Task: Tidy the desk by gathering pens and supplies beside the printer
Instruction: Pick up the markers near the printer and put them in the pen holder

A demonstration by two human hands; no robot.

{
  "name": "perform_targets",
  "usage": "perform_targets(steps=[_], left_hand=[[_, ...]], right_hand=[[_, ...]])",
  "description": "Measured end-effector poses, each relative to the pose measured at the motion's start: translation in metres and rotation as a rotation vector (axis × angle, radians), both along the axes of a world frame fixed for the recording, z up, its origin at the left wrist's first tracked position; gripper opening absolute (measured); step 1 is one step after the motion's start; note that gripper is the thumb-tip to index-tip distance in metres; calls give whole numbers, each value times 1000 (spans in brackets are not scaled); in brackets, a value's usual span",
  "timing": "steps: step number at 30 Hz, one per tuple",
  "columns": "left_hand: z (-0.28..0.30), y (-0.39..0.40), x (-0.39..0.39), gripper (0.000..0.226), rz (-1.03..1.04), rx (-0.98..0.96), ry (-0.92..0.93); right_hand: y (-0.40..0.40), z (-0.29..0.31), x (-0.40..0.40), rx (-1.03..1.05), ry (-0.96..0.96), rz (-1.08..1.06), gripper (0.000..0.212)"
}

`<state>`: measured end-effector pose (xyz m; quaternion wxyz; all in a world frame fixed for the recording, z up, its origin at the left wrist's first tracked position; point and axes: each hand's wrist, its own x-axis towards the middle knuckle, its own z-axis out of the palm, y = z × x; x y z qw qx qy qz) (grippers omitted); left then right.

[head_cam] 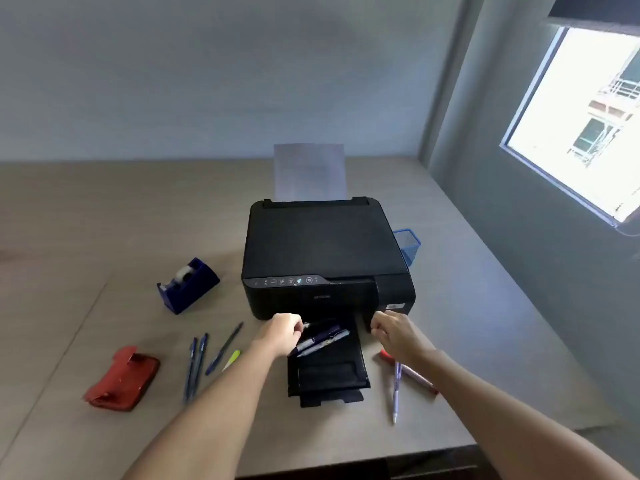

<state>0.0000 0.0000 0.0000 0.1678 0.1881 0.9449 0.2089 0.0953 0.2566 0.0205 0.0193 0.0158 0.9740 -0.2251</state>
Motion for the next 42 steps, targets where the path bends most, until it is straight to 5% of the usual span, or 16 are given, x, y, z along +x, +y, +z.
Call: perform_targets(steps=[13, 19, 26, 29, 34, 42], left_hand=[[-36, 27, 34, 32, 53, -301, -8], [-22, 12, 43, 16, 106, -300, 206], [-21, 17, 22, 46, -14, -515, 217], [-34, 15, 17, 67, -80, -524, 216], [-7, 14, 21, 44, -160, -426, 105], [90, -4, 7, 9, -340, -20, -255]], right_hand=[[-21, -55, -32, 74, -136, 283, 27], [-23, -73, -43, 210, -130, 339, 18], [-10, -73, -25, 320, -55, 457, 29], [0, -58, -9, 197, -161, 398, 11], [49, -33, 22, -68, -165, 271, 7], [164, 3, 51, -121, 322, -273, 30]])
